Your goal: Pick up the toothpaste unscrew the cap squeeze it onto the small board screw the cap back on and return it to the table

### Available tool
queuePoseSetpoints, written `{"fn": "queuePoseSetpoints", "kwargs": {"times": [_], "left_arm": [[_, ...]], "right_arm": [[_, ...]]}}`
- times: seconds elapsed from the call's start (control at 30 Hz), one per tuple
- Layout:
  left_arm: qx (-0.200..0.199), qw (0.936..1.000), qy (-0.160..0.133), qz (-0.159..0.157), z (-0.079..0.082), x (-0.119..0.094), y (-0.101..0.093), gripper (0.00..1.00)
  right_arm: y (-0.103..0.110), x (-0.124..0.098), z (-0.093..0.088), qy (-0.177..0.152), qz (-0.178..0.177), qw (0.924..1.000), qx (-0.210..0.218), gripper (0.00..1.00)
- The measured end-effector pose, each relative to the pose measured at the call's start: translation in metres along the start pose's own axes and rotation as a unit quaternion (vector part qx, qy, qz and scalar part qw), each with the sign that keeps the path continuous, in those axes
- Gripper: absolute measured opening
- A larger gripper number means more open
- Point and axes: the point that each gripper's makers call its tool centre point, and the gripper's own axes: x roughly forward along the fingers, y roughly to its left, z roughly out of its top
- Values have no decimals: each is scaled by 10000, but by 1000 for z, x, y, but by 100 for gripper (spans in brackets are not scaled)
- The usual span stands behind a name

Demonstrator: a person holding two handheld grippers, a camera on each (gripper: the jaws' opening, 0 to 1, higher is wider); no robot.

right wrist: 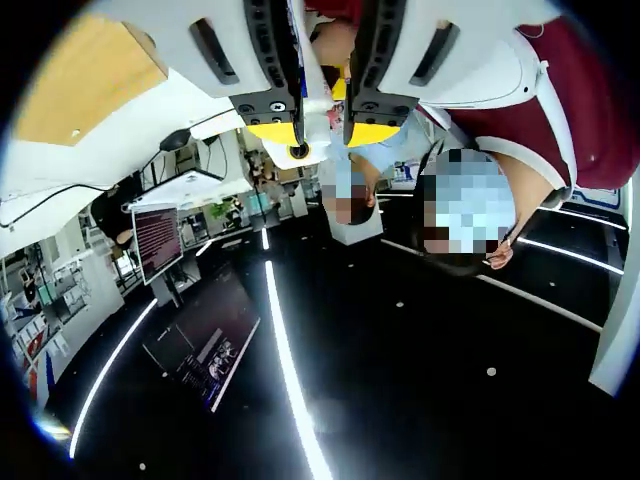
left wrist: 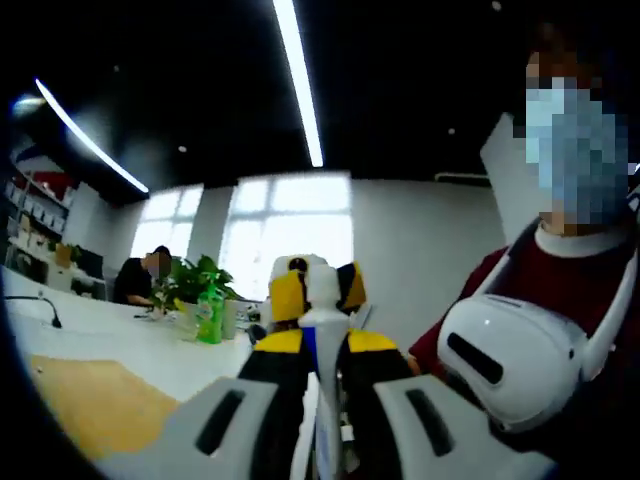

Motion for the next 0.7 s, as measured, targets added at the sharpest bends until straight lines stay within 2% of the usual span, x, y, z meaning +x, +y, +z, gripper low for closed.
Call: {"fn": "queuePoseSetpoints", "kwargs": {"times": [0.17,0.27,0.37,0.43,0.53,0.67,0.7], "left_arm": [[-155,9996,-50,-250,-2,4,-10,12],[-143,9997,-39,-217,-2,4,-10,12],[-108,9999,-29,-53,-2,4,-7,12],[-66,9999,-37,105,-1,3,-2,12],[122,9983,42,577,-1,2,11,12],[273,9935,178,1088,-1,-1,24,12],[361,9921,225,1177,-2,-1,26,12]], "right_arm": [[8,4,-5,87,250,9996,17,10],[9,3,-5,101,227,9997,-48,10],[5,2,-3,41,72,9999,-69,10],[-1,1,-1,-79,-208,9997,-87,10],[-10,-1,1,-175,-703,9971,-214,10],[-23,-6,4,-228,-1570,9862,-470,10],[-23,-6,4,-208,-1671,9839,-594,10]]}}
